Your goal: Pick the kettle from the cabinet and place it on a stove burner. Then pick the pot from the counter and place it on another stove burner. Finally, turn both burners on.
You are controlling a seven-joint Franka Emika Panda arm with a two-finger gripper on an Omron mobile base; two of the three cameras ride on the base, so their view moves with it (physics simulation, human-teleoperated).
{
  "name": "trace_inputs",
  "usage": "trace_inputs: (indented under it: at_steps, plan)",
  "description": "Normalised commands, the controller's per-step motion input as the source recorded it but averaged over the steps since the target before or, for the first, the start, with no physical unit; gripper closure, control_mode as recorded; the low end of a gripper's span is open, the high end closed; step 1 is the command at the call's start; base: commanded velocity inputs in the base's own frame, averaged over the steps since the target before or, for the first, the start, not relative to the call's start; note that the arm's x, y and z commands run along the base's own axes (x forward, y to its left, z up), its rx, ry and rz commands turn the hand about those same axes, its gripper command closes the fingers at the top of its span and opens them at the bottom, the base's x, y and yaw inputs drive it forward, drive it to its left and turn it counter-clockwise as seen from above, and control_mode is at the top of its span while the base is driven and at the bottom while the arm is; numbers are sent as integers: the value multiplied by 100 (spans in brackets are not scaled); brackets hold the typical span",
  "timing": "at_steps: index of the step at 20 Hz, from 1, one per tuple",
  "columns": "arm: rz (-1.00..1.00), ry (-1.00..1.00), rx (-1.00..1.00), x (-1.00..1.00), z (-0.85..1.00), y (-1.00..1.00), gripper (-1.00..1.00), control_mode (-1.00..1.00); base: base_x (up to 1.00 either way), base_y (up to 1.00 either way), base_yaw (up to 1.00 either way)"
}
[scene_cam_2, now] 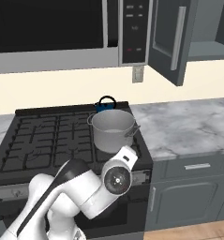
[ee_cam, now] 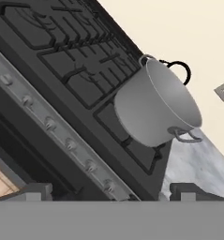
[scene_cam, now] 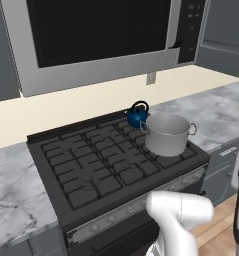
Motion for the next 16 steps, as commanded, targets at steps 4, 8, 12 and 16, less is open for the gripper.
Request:
trace_inputs:
  at_steps: [4,8,12,16]
  plan:
    - [-3,-8,10,-18,-12,10,-100,-100,0,0,0]
    - [-3,-2,12,-18,-9,8,-100,-100,0,0,0]
    - [-3,-1,16,-19,-9,10,-100,-100,0,0,0]
    - [-2,-2,17,-14,-15,16,-100,-100,0,0,0]
